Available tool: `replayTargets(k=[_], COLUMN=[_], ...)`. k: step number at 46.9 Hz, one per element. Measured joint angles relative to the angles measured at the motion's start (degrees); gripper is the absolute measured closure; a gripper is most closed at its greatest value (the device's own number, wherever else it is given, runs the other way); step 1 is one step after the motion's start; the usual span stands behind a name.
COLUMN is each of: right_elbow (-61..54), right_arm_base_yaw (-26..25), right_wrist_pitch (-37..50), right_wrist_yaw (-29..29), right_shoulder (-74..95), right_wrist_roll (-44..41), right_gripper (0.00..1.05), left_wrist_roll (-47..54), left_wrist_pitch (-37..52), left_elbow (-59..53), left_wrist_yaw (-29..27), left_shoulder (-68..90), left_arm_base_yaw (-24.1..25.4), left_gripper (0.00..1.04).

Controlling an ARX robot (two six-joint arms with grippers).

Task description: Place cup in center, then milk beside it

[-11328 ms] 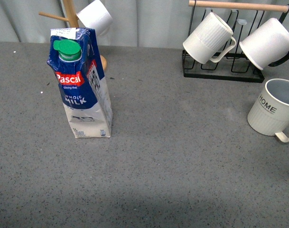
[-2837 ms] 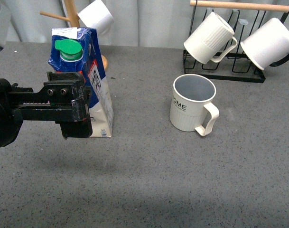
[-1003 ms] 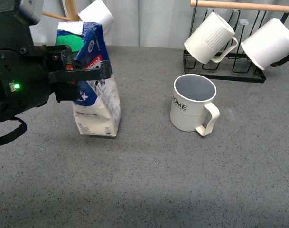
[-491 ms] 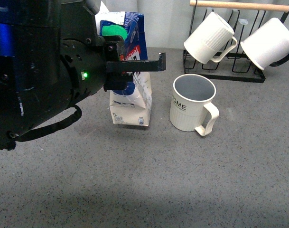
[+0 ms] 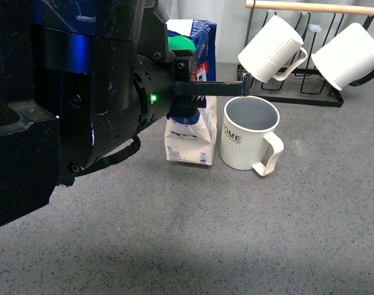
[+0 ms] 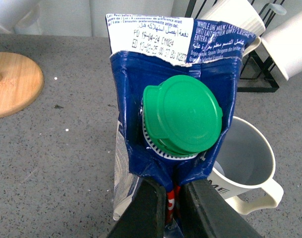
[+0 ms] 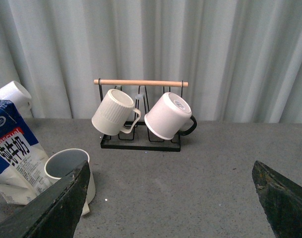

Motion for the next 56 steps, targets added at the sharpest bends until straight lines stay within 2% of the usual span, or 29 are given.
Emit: replayTargets(k=[13, 25, 31, 36, 45, 47, 49, 52, 56], right_elbow=[0.0, 0.0, 0.0, 0.0, 0.0, 0.0, 0.0, 0.0, 0.0], right_arm_base_yaw=[0.0, 0.0, 0.0, 0.0, 0.0, 0.0, 0.0, 0.0, 0.0], right_wrist_pitch=[0.0, 0.0, 0.0, 0.0, 0.0, 0.0, 0.0, 0.0, 0.0], right_wrist_yaw=[0.0, 0.0, 0.0, 0.0, 0.0, 0.0, -0.1, 0.0, 0.0], right_shoulder=[0.0, 0.0, 0.0, 0.0, 0.0, 0.0, 0.0, 0.0, 0.0], right_wrist_roll=[0.0, 0.0, 0.0, 0.0, 0.0, 0.0, 0.0, 0.0, 0.0], right_gripper=[0.09, 0.09, 0.09, 0.09, 0.09, 0.09, 0.09, 0.09, 0.09], left_wrist_roll=[-0.5, -1.5, -2.6, -2.9, -3.0, 1.0, 5.0, 9.6, 11.9], left_wrist_pitch=[-1.5, -0.9, -0.4, 0.0, 0.5, 7.9, 15.4, 20.4, 20.7], left_elbow=[0.5, 0.3, -0.9, -3.1, -6.6, -8.6, -12.2, -17.4, -23.3], left_wrist_yaw=[0.3, 0.5, 0.6, -0.5, -4.5, -10.3, -12.6, -11.5, -8.5], left_shoulder=[1.2, -0.3, -3.3, -6.3, -9.4, -9.4, -10.6, -14.9, -21.2], left_arm_base_yaw=[-1.1, -1.1, -1.0, -0.9, 0.1, 0.5, 1.5, 4.7, 8.3], left_gripper=[0.99, 0.47, 0.27, 0.05, 0.07, 0.15, 0.24, 0.38, 0.56])
